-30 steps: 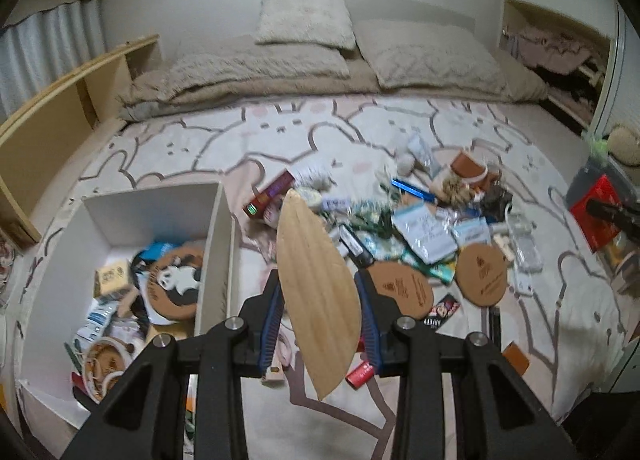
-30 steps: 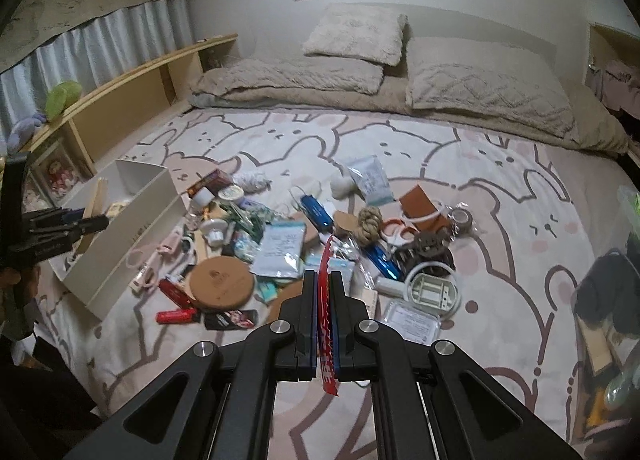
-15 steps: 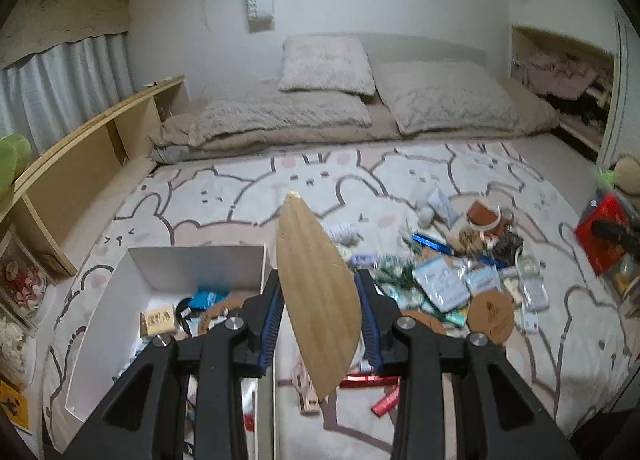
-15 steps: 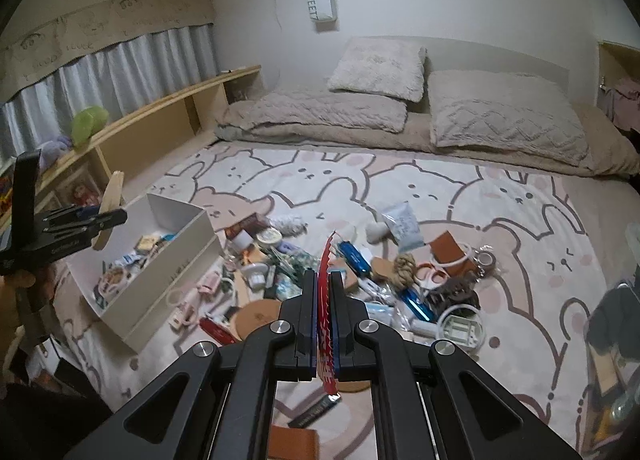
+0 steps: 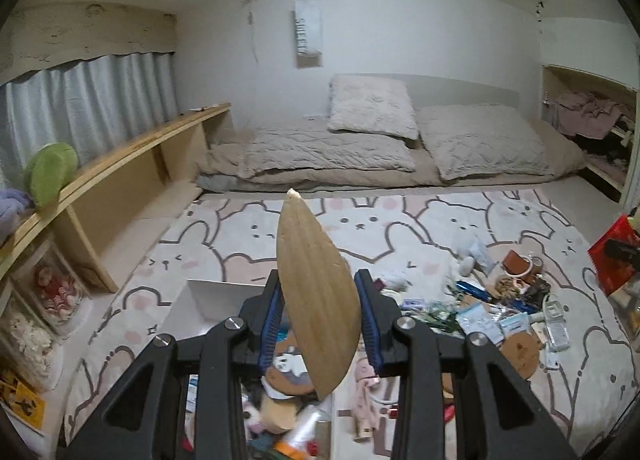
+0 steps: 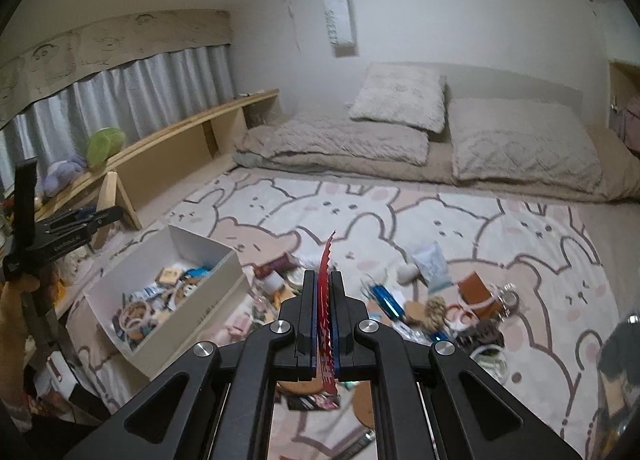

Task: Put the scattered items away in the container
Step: 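Carry the leaf piece and red packet in both grippers over the white shoe box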

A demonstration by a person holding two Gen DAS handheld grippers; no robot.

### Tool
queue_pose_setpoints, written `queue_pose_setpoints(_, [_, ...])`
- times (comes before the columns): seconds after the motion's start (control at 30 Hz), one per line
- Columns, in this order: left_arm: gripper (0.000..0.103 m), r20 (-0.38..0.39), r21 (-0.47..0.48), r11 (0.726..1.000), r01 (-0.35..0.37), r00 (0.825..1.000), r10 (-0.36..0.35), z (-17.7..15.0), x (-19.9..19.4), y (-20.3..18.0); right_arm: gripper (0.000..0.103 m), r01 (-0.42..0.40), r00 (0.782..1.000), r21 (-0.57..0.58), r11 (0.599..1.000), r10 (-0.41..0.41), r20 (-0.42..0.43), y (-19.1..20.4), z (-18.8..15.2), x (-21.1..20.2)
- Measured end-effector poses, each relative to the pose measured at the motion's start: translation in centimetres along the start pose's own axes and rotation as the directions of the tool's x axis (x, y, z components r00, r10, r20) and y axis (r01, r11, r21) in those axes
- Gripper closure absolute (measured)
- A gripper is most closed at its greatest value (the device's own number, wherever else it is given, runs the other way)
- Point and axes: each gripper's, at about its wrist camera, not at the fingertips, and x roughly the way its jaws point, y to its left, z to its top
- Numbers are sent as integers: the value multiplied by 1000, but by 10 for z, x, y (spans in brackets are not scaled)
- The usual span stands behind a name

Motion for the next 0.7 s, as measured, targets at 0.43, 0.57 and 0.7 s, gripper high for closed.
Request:
queue_pose_setpoints(0.43, [68, -26, -16, 998, -61, 998, 60, -18, -1, 61, 98, -94, 996, -65, 993, 94, -4, 75, 17, 26])
queue_pose_setpoints(0.57, [68, -28, -42, 997, -64, 998, 63, -20, -2, 78, 98, -126, 992, -91, 988, 126, -7, 100, 24, 36])
queue_pose_setpoints(0.7, [68, -10, -68, 996, -61, 998, 61, -18, -6, 94, 98, -169, 986, -101, 980, 168, -11, 124, 26, 49])
